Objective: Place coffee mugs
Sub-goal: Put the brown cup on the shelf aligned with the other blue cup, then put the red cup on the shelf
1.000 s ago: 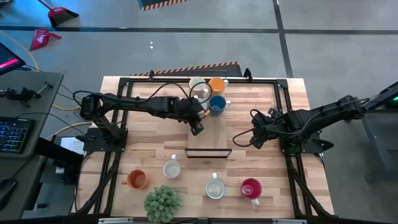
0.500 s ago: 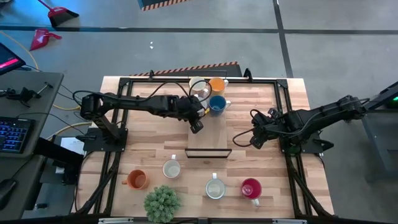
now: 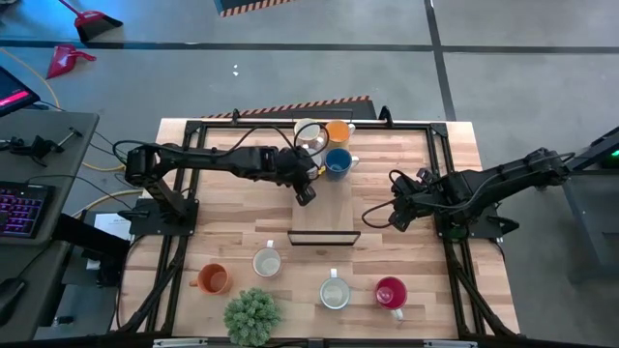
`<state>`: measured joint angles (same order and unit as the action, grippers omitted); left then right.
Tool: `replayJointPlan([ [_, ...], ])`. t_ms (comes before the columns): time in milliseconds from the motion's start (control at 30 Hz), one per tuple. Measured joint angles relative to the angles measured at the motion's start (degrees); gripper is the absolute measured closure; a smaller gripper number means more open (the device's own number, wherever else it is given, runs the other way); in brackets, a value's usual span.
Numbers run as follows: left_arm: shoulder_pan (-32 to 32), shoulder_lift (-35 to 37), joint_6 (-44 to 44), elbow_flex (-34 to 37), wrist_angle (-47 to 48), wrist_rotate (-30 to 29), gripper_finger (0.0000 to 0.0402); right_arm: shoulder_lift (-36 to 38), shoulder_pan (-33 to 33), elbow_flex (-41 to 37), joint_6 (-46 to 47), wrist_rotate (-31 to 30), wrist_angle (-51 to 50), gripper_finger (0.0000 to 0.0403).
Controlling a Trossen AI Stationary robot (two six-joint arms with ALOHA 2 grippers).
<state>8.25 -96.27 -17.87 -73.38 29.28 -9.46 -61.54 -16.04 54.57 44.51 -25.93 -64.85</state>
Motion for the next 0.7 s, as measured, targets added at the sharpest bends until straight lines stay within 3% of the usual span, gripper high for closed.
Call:
replayJointPlan([
  [167,-0.99,0.0,-1.62,-0.04,2.6,4.49,0.0312,0.0,-0.01,0.0,-0.02,0.08,-0.01,0.026],
  [367,-2.12,1.09,-2.97,-0.17,13.75,4.49,0.0312,0.0,-0.01,0.0,-0.01,0.9,-0.04,0.026],
  [567,-2.52,7.06,-5.25,-1.05,27.47,4.29,0.0312,0.05,0.01,0.02,-0.01,1.93,0.89,0.026],
  [700,-4.03,13.93,-7.18,-0.54,34.63,4.15,0.0312,0.46,-0.77,0.02,-5.06,1.95,3.3,0.026],
])
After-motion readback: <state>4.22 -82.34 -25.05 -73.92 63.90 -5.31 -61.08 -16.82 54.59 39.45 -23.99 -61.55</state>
